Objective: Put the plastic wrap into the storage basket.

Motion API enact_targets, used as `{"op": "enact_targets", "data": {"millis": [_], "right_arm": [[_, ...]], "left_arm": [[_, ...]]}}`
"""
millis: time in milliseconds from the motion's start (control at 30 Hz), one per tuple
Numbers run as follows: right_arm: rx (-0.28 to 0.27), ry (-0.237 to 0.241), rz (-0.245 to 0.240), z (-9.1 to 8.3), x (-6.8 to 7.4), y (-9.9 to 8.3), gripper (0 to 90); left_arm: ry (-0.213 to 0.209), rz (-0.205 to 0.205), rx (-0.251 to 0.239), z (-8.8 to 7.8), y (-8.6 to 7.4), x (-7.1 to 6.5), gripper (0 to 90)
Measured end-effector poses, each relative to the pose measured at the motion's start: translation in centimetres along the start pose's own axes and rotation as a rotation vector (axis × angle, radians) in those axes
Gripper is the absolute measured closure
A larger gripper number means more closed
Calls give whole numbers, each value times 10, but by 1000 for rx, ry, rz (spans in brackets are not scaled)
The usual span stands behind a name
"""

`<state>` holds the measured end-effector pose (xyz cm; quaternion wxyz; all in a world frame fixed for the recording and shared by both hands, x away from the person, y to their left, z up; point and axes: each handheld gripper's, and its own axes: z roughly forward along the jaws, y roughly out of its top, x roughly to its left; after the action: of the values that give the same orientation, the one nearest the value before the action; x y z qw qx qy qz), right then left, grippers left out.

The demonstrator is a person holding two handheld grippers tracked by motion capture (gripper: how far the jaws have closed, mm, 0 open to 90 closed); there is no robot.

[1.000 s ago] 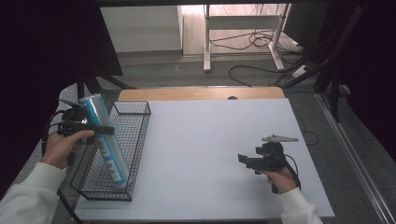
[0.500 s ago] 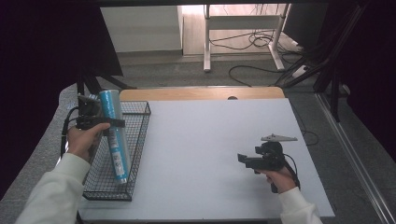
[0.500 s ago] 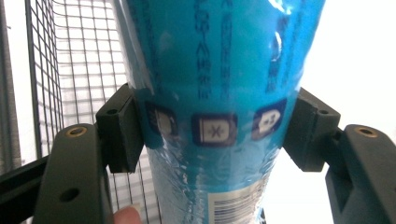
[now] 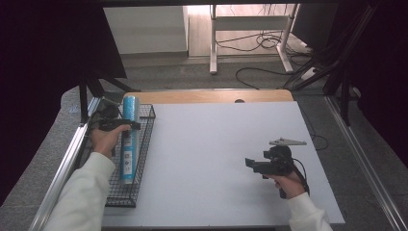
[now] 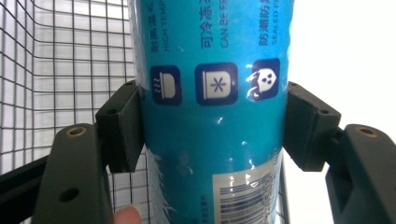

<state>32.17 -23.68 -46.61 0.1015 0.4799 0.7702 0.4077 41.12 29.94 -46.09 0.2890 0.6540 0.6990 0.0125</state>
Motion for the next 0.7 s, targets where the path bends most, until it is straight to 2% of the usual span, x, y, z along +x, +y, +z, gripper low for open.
{"op": "enact_targets", "data": {"millis": [333,700], "right_arm": [[5,-7,5,0,-3,-1,139],[8,-7,1,1,-2,-1,139]], "left_arm": [[23,-17,15,19,1,2,314],[28,-4,17,19,1,2,311]]}}
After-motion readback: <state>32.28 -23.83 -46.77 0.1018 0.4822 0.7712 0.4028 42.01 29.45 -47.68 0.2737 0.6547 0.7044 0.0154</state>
